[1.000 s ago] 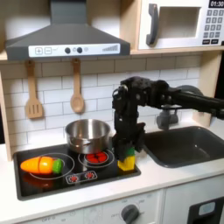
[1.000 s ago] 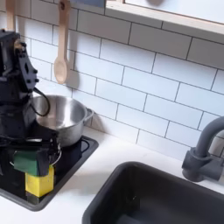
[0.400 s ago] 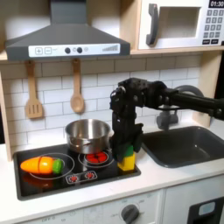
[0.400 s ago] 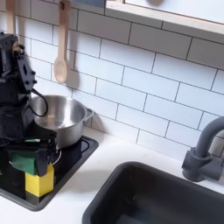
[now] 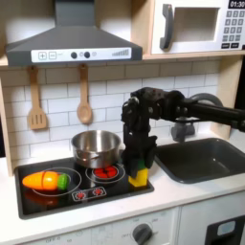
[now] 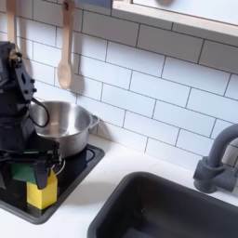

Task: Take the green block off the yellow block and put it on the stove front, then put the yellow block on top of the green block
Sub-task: 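Take the green block off the yellow block and put it on the stove front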

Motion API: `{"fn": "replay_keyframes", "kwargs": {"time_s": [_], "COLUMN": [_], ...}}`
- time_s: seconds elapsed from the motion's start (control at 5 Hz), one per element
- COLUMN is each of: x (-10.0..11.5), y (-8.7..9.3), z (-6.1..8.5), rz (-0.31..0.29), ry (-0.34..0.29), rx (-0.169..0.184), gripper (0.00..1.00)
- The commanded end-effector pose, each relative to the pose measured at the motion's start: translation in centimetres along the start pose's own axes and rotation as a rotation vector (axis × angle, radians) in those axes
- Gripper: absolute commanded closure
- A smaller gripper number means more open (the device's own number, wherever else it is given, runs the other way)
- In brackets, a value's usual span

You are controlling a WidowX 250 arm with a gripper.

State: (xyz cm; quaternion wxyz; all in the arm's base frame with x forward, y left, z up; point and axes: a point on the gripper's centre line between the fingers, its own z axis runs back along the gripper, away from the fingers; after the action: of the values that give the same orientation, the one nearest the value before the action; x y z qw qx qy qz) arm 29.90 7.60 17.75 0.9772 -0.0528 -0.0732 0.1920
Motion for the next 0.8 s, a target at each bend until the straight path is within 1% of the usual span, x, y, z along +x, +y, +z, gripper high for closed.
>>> {"fn": "replay_keyframes", "kwargs": {"time_s": [0.0,0.2,0.4,0.6], "x": [-0.3,-0.3,-0.1,0.2], "y": [-0.1,-0.1,0.5,1.2], "z": [0.1,0.1,0.3,0.4], "rz": [-0.005,-0.012,0.002,0.002], "ry": [-0.004,0.001,-0.007,-0.007], "rx": [0.0,0.004,0.007,0.017], "gripper": [1.0,1.0,1.0,1.0]}}
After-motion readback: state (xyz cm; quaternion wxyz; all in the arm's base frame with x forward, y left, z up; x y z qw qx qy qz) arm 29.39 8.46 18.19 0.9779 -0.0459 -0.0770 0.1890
